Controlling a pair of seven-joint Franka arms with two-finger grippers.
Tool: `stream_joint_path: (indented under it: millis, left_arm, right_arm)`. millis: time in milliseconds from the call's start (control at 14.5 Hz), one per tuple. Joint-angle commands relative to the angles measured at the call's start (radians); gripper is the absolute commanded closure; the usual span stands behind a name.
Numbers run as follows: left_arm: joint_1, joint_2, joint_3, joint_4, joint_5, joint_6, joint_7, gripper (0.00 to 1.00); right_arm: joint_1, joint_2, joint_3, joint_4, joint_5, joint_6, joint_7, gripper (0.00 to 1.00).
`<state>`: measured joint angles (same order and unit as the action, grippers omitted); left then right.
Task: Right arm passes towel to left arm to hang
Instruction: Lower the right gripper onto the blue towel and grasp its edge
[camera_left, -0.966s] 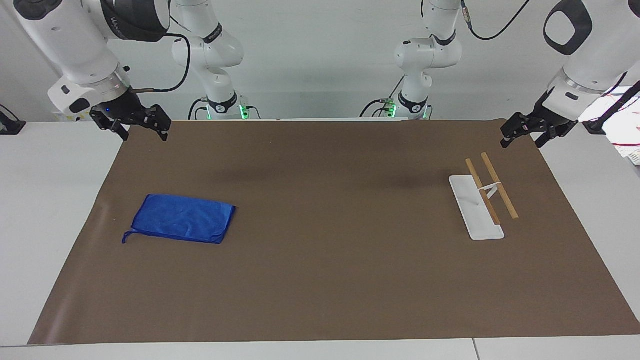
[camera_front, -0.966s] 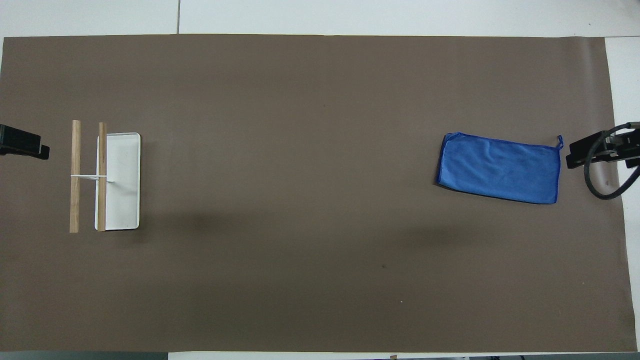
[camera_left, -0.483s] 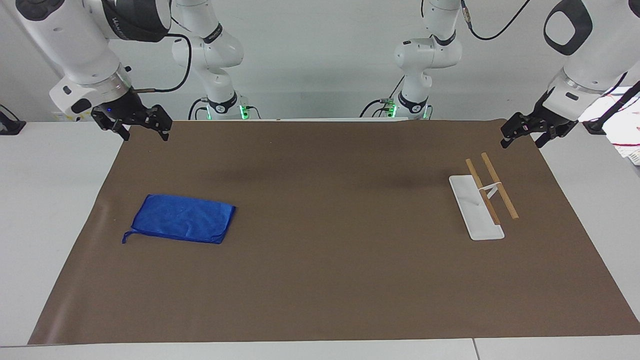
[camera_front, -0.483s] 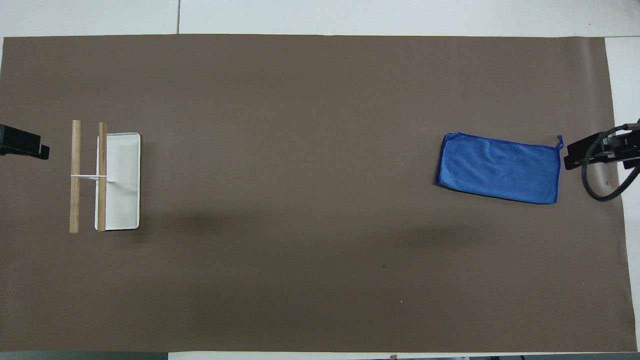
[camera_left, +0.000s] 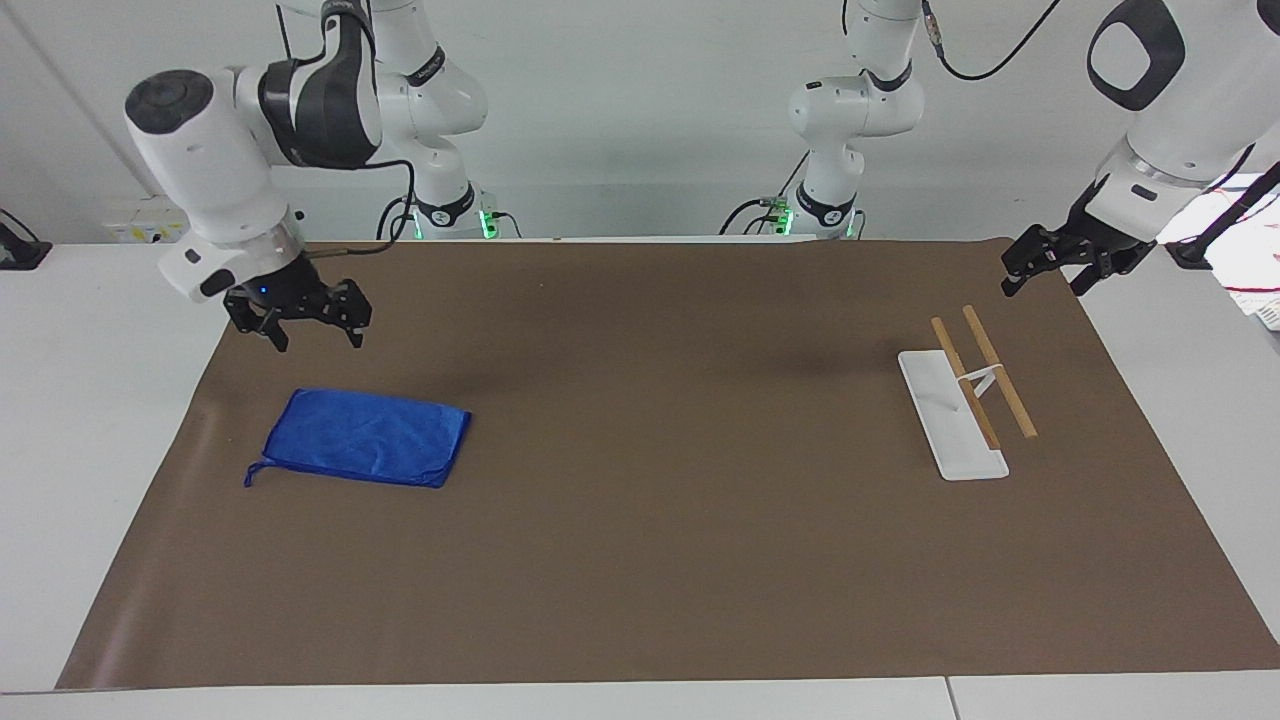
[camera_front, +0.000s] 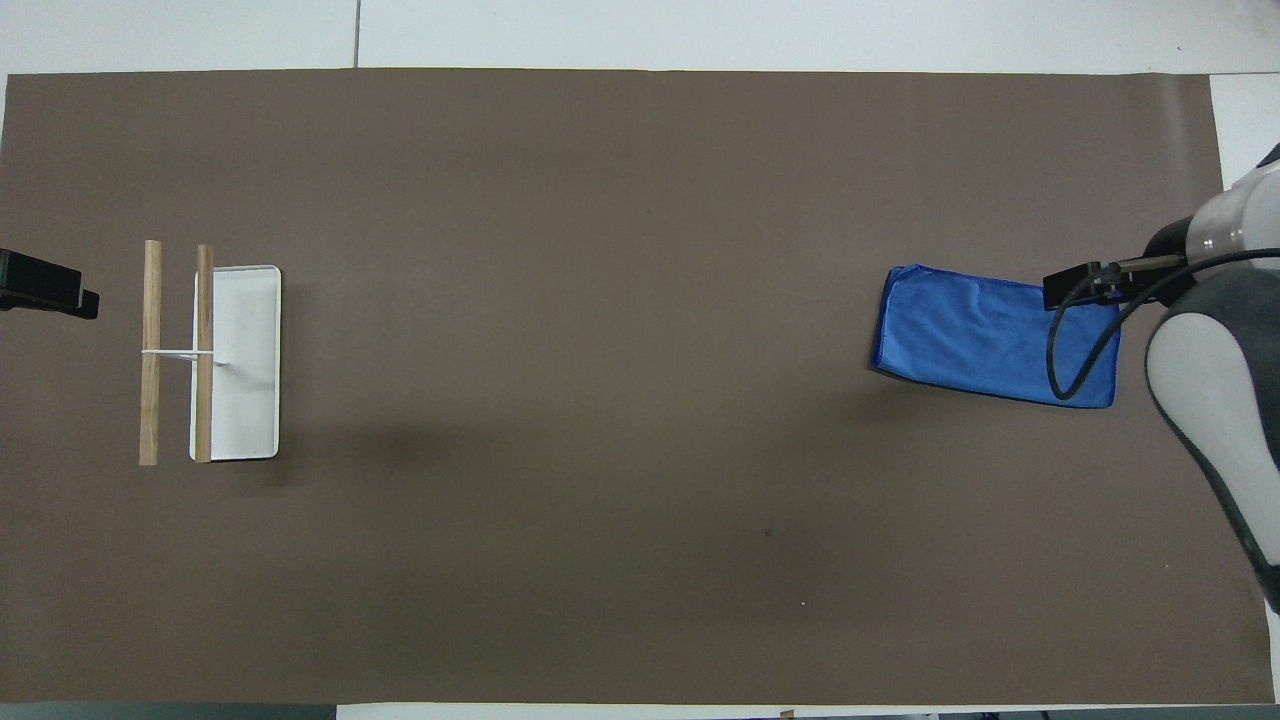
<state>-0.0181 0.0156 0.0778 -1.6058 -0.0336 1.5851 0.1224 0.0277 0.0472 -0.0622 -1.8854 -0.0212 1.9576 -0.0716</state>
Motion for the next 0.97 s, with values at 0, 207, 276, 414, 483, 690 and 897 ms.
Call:
stream_joint_path:
  millis: [0,207,276,414,483,690,897]
  left_arm:
    - [0.0,-0.009,-0.003,-0.013,0.015,0.007,-0.012,0.0]
    - [0.0,-0.009,-0.003,-0.013,0.015,0.007,-0.012,0.0]
    - [0.0,-0.009,-0.003,-0.013,0.015,0.007,-0.012,0.0]
    - [0.0,-0.009,-0.003,-0.013,0.015,0.007,-0.012,0.0]
    - [0.0,-0.009,-0.003,-0.013,0.015,0.007,-0.01,0.0]
    - [0.0,-0.009,-0.003,-0.013,0.015,0.007,-0.012,0.0]
    - [0.0,-0.009,-0.003,-0.013,0.015,0.007,-0.012,0.0]
  right_arm:
    - [-0.011,0.106,0.002,-0.043,0.007,0.149,-0.013,0.0]
    - [-0.029,0.169,0.002,-0.077,0.007,0.198,0.025,0.0]
    - [-0.032,0.18,0.002,-0.078,0.009,0.199,0.027,0.0]
    - [-0.031,0.209,0.004,-0.081,0.009,0.199,0.039,0.0]
    - [-0.031,0.218,0.004,-0.086,0.009,0.199,0.055,0.0]
    - [-0.028,0.218,0.004,-0.138,0.015,0.234,0.056,0.0]
    - [-0.029,0.217,0.002,-0.184,0.015,0.288,0.05,0.0]
